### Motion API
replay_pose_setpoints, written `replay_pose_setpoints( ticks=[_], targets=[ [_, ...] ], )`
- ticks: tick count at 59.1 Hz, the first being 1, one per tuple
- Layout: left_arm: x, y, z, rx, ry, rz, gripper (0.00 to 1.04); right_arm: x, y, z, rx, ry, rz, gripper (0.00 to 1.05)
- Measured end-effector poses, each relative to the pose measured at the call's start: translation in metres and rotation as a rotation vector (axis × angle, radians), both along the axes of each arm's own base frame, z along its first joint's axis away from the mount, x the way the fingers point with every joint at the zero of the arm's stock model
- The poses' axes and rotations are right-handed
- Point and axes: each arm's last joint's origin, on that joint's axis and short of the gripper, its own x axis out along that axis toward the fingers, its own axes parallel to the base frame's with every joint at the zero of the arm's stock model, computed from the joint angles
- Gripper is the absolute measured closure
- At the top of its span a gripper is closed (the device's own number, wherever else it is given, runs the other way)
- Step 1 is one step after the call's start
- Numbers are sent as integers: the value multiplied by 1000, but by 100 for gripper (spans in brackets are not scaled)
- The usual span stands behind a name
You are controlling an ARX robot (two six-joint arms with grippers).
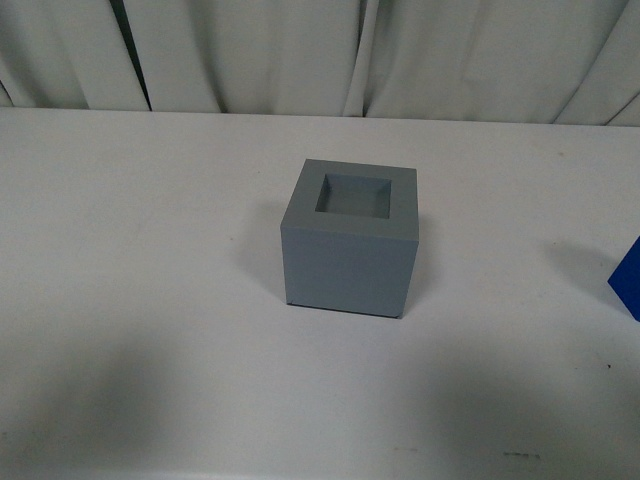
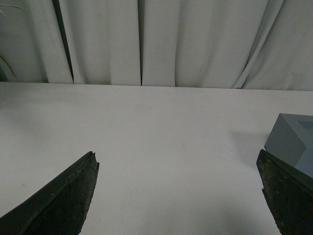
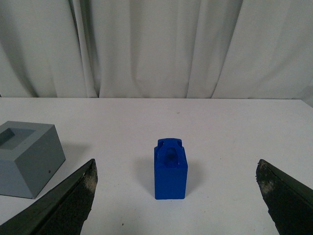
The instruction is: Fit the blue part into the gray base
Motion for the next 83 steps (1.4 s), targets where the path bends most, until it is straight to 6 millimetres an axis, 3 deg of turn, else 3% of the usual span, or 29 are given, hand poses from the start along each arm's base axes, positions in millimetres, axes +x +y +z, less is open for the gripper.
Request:
replay_pose_setpoints(
  ticks=[46, 57, 64, 72, 83],
  targets=[
    [0, 0, 0, 0, 0, 0, 6, 0, 0, 0, 0, 2, -1, 9],
    [0, 0, 0, 0, 0, 0, 6, 7, -1, 3, 8, 363, -37, 9],
    [0, 0, 0, 0, 0, 0, 6, 26, -3, 31, 56, 484, -56, 9],
    [0, 0, 0, 0, 0, 0, 6, 66, -7, 66, 133, 667, -19, 9],
    [0, 0, 0, 0, 0, 0, 6, 117, -17, 91, 196, 790, -13, 9]
  ],
)
